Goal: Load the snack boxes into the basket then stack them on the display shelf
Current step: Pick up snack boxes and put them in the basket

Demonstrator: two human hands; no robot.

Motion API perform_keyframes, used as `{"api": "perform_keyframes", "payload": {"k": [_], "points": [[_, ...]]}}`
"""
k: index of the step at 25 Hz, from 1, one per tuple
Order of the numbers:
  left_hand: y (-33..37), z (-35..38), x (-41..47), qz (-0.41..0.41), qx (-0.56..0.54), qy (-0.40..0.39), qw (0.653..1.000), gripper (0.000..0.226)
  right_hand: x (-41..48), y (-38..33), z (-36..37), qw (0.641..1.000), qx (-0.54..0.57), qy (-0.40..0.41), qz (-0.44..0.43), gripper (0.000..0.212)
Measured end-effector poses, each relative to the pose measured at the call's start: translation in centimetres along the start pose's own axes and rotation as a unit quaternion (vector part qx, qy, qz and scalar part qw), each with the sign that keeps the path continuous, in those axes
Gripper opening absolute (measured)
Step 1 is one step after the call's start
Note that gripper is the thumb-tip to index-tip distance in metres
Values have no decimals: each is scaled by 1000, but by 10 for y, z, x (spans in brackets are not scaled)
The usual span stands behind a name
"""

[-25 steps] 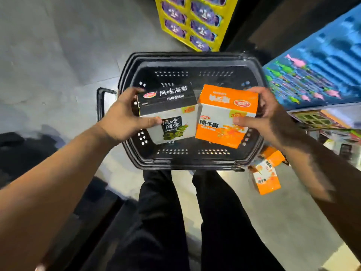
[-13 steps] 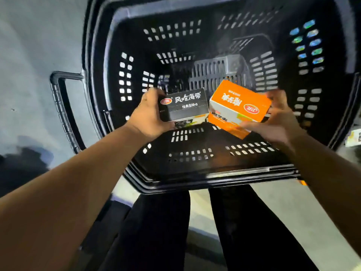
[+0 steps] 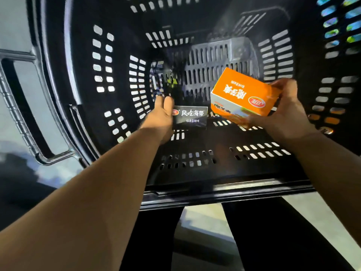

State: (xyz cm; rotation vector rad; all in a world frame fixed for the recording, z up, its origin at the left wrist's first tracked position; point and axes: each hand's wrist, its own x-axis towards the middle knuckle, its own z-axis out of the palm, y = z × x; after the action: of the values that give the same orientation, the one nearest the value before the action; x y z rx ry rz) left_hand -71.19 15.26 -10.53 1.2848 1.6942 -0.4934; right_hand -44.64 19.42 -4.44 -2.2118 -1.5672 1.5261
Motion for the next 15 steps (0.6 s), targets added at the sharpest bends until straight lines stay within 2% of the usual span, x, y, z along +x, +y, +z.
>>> {"api": "perform_keyframes", "payload": {"k": [3, 5, 9, 15], "points": [[-8, 8, 8, -62, 27, -47, 997, 77, -3, -2, 8, 1000, 6, 5, 5, 85], [-15, 7, 10, -87, 51, -52, 994, 72, -4, 1, 13, 1000, 13, 8, 8, 84], [-16, -3, 6, -56, 131, -109, 984, 98, -6, -6, 21, 1000, 26, -6, 3, 76], [-16, -24, -16, -70, 137, -133, 979, 85, 10, -38, 47, 999, 25, -27, -35, 69]]}}
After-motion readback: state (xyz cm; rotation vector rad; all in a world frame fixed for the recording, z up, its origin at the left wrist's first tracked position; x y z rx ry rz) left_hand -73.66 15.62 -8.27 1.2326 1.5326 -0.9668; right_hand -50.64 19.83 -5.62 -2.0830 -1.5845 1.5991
